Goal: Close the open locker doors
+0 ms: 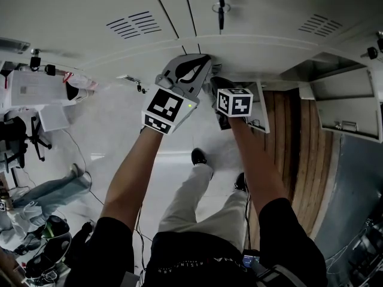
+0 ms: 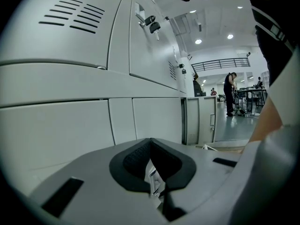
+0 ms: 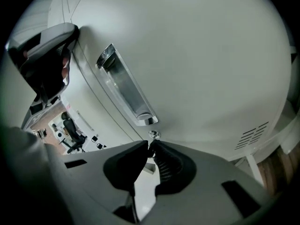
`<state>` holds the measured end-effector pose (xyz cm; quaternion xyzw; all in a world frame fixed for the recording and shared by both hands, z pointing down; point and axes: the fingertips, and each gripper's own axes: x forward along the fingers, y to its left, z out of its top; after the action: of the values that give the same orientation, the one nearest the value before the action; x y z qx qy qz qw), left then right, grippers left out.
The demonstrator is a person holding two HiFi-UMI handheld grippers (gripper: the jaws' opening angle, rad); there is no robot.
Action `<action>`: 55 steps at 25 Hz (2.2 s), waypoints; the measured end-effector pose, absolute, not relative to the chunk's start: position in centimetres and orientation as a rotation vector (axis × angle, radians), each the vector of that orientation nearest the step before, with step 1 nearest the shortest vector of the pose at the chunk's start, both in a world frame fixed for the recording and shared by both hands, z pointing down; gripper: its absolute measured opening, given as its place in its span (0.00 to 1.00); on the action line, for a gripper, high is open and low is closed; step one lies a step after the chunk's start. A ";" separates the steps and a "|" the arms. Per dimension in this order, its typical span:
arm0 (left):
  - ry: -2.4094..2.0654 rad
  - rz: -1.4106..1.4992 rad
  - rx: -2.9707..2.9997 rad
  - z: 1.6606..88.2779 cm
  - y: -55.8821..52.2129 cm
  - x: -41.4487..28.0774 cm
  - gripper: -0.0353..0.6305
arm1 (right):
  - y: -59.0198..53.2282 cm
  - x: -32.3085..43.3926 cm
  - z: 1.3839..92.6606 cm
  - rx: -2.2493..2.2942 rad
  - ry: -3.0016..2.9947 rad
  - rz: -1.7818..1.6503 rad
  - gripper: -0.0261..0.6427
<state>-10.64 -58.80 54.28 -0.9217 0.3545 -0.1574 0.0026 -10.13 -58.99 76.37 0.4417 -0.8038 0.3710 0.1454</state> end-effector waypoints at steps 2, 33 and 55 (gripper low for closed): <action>1.111 -0.495 -2.891 54.3 -58.8 -10.6 0.08 | -59.0 -10.1 76.4 1.285 -2.295 1.006 0.14; 1.120 -0.524 -2.867 54.2 -58.8 -10.8 0.08 | -58.8 -10.4 76.0 1.347 -2.081 0.633 0.12; 1.156 -0.568 -2.839 54.3 -58.9 -10.7 0.08 | -58.6 -10.9 75.6 1.213 -1.883 0.155 0.13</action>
<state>-10.75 -58.85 54.27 -0.9106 0.3707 -0.1823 0.0119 -10.87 -58.58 75.59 0.4868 -0.7560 0.0623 0.4332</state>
